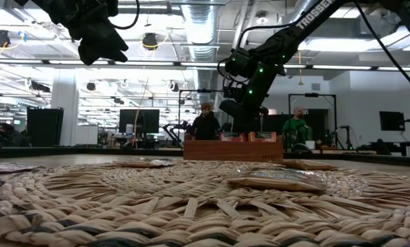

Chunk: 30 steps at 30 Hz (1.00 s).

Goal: Pick & Place Tea
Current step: Put the red tea bag into the middle section of the wooden organizer, then put the brown tea bag into the left section of the wooden organizer

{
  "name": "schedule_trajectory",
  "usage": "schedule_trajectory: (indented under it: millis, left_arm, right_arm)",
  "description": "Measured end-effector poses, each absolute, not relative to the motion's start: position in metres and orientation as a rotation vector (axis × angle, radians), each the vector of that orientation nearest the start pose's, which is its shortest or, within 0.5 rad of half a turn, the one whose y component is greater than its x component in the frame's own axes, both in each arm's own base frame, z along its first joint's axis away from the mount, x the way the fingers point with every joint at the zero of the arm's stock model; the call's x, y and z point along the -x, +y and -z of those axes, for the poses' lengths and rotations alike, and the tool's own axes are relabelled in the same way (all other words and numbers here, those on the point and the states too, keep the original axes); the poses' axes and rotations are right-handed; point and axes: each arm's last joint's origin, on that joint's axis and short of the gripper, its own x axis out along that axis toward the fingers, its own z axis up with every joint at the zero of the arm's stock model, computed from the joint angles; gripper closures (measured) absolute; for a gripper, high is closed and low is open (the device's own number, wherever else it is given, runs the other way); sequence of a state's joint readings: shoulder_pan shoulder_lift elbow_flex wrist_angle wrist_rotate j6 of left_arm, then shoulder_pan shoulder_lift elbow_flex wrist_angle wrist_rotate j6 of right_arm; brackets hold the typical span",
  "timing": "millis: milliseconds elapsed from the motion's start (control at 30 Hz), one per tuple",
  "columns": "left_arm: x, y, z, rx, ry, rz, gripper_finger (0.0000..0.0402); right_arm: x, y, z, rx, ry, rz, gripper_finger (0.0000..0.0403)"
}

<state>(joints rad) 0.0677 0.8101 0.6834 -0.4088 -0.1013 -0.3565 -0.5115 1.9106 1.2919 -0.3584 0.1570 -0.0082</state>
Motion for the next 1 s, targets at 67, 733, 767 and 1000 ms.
schedule_trajectory:
  millis: [67,733,767,1000]
  left_arm:
    - [-0.171,0.015,-0.274,0.337,0.501,-0.258,0.0246]
    - [-0.171,0.015,-0.274,0.334,0.500,-0.258,0.0246]
    - [-0.171,0.015,-0.274,0.336,0.499,-0.258,0.0246]
    - [-0.171,0.015,-0.274,0.439,0.491,-0.286,0.0246]
  right_arm:
    - [-0.344,-0.196,-0.179,-0.164,0.982,0.606,0.0378]
    - [-0.316,-0.171,-0.252,-0.122,0.914,0.613,0.0393]
    - [-0.310,-0.165,-0.261,-0.130,0.910,0.612,0.0393]
    - [-0.274,-0.097,-0.306,-0.169,0.974,0.361,0.0393]
